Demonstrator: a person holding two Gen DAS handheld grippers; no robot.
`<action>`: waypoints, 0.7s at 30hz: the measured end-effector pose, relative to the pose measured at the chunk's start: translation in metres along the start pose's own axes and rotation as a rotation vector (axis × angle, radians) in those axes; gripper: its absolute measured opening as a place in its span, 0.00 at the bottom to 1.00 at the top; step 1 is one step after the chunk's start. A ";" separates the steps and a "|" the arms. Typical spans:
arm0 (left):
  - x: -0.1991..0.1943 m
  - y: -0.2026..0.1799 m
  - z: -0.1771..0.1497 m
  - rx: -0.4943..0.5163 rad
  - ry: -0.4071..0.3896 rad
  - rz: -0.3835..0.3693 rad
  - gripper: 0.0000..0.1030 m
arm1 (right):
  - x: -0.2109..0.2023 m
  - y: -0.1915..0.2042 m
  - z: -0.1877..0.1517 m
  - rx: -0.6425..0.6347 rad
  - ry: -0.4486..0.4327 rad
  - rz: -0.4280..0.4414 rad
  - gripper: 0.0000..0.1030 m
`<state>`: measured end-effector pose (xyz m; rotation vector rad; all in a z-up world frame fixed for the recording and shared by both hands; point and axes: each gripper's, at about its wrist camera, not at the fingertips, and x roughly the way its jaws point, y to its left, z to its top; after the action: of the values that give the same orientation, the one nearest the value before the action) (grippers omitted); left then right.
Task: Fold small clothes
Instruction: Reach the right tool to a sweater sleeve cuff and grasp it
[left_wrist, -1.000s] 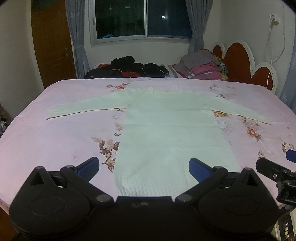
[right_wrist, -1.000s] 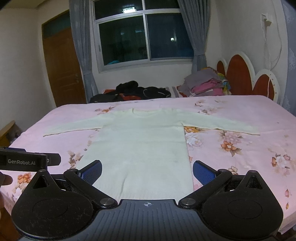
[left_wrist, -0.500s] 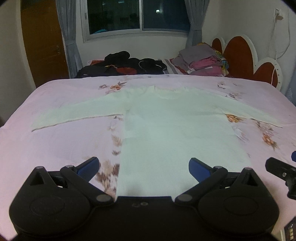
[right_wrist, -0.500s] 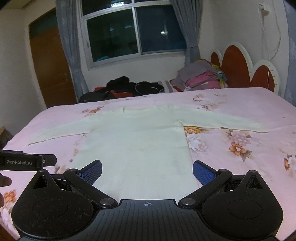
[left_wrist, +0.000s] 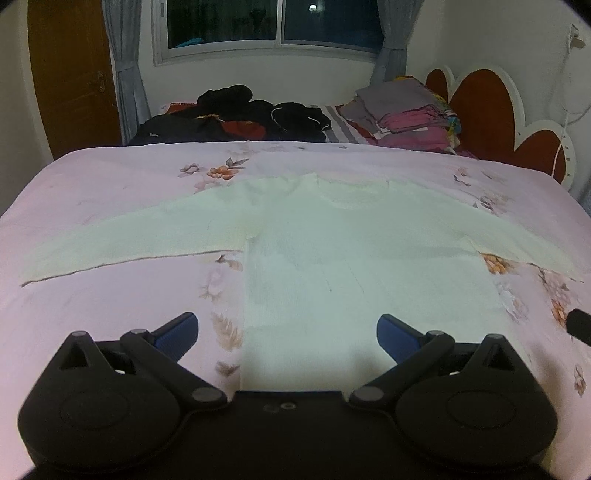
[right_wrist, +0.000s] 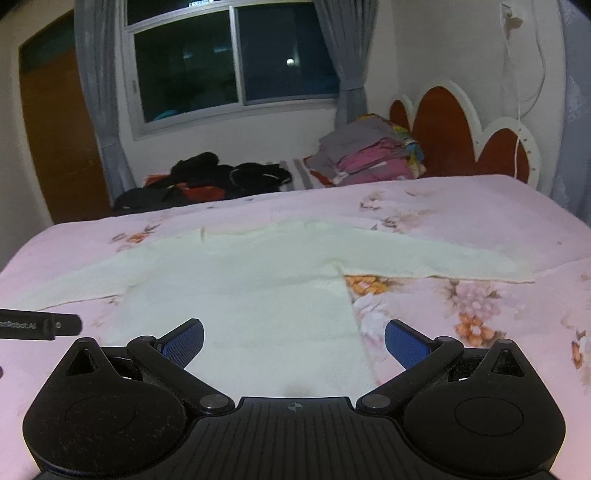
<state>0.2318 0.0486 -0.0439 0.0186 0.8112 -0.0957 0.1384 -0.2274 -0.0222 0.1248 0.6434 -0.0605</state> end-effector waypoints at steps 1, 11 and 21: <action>0.005 -0.001 0.003 -0.003 -0.005 0.005 1.00 | 0.004 -0.004 0.003 0.005 0.002 -0.004 1.00; 0.058 -0.025 0.031 -0.023 -0.019 0.047 1.00 | 0.077 -0.090 0.031 0.092 0.024 -0.047 1.00; 0.109 -0.077 0.047 -0.001 0.013 0.081 0.99 | 0.144 -0.217 0.038 0.227 0.090 -0.187 0.70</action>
<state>0.3330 -0.0386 -0.0893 0.0508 0.8226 -0.0188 0.2553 -0.4501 -0.0995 0.2877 0.7355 -0.3098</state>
